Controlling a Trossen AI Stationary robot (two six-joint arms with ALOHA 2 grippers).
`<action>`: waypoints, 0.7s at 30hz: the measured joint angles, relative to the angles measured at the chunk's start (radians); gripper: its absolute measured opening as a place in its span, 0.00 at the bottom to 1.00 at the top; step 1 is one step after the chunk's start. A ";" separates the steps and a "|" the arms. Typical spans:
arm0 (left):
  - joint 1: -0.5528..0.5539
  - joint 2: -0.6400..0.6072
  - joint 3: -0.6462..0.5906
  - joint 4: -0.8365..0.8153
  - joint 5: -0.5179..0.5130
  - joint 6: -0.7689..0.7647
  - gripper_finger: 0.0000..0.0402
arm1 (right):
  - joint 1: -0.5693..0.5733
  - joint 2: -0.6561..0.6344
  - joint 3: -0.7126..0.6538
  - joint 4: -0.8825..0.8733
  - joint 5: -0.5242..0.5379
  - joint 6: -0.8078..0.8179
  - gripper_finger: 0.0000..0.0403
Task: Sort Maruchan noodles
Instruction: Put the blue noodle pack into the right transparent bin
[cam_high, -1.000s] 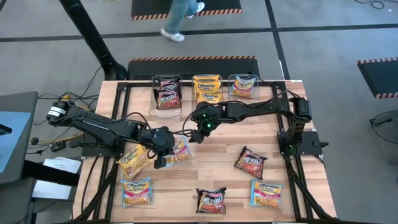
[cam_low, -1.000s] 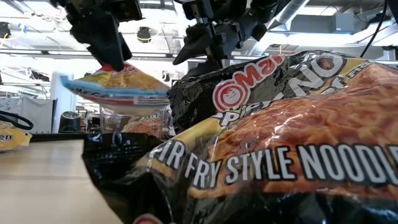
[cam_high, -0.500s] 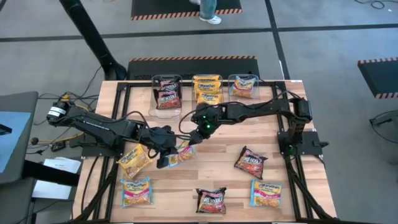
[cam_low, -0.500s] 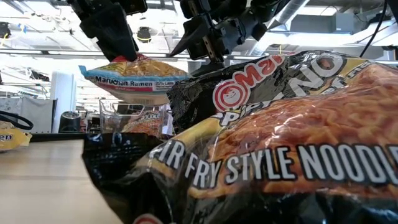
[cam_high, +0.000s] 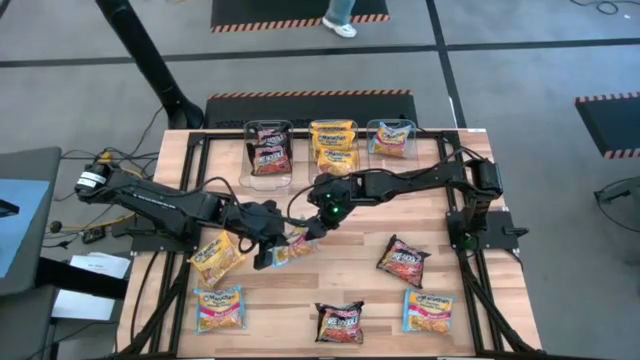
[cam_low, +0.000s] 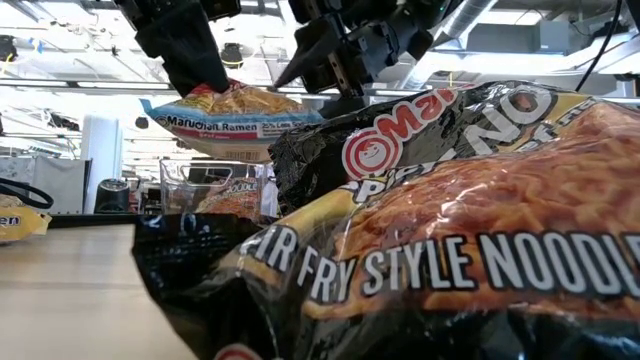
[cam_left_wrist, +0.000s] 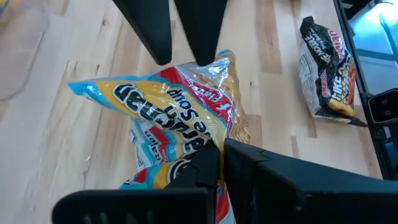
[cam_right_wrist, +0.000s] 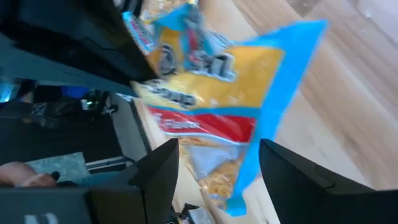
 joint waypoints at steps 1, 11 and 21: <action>0.000 0.000 0.006 -0.002 -0.004 0.008 0.00 | 0.000 0.000 0.000 -0.012 0.004 0.000 0.61; 0.013 0.000 0.036 -0.004 -0.018 0.065 0.00 | -0.003 0.000 0.000 0.107 0.006 0.002 0.61; 0.038 0.000 0.036 0.005 -0.025 0.109 0.00 | 0.021 0.000 0.000 0.120 0.029 0.031 0.52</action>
